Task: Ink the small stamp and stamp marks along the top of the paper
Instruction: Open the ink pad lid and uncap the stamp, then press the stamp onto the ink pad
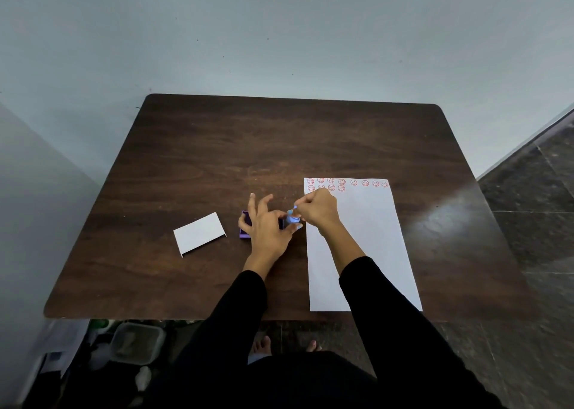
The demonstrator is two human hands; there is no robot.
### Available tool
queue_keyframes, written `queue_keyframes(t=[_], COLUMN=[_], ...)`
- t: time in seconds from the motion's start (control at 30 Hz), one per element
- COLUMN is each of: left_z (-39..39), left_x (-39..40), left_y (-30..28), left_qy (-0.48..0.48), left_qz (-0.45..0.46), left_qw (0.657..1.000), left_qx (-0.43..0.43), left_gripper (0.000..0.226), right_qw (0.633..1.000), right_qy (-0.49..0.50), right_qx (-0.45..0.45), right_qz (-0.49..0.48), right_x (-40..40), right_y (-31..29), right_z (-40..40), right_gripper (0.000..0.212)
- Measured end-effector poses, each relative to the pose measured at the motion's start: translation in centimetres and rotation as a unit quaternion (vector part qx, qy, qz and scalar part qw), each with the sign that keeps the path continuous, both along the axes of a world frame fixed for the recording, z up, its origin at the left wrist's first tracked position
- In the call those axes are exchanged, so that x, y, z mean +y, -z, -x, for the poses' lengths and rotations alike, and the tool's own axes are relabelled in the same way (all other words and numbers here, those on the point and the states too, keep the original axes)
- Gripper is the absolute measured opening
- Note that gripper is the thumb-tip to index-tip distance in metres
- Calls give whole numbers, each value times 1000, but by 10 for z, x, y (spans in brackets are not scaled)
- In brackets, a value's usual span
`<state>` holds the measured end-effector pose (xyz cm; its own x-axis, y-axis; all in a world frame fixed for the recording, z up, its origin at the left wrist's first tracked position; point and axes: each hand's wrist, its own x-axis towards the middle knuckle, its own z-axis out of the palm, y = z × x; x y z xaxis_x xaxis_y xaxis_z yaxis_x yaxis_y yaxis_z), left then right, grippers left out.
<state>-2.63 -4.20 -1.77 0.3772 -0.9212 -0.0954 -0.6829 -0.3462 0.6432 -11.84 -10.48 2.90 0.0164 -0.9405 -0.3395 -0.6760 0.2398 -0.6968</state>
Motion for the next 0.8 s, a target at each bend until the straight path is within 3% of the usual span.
queue_keyframes(t=[0.23,0.37,0.43,0.57,0.67,0.8], left_z=[4,8,10,14,16,14], left_x=[12,26,35,48,52,54], left_y=[9,15,19,27,32,35], left_qy=[4,0,5,20,42,62], left_qz=[-4,38,65,53,29,19], left_qw=[1000,998,996,995,994,993], left_qx=[-21,-55,-65,-88,-101,-103], left_gripper=[22,26,26,30,35,51], right_qw=[999,987,948,823,761,711], right_qy=[-16,70,148,232,253,268], right_qx=[-17,-128,-252,-474,-548,-597], right_qz=[-26,-69,-127,-210,-236,-259], right_x=[-3,-9,-10,-4,1,5], right_y=[6,4,0,-2,2,5], right_z=[8,14,18,30,32,28], right_gripper=[17,13,11,22,31,36])
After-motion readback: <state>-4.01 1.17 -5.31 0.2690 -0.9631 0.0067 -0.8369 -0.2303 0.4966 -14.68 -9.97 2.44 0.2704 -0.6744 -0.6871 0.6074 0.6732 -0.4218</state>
